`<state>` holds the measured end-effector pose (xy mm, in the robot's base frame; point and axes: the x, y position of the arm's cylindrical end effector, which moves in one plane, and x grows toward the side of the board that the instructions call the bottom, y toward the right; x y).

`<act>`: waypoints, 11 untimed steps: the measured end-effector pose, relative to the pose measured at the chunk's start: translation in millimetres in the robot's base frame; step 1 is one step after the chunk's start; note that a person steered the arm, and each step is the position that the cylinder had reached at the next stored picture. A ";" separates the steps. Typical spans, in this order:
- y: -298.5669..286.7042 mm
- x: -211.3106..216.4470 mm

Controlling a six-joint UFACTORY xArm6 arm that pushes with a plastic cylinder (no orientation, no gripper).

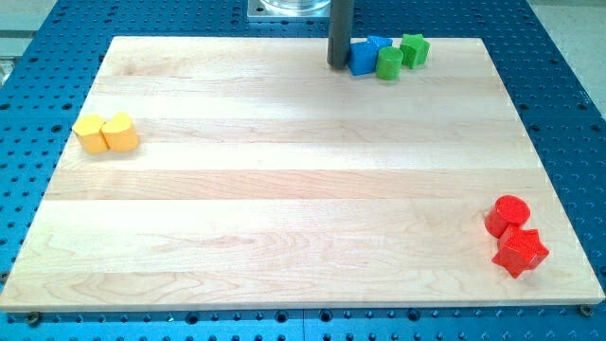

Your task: Separate the yellow heart from the hexagon

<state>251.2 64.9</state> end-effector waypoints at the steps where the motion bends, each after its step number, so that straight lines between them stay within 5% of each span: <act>1: 3.0 2.7; 2: -38.9 31.1; 4: -240.4 197.8; 5: -350.9 223.8; 8: -339.9 170.5; 11: -212.7 137.4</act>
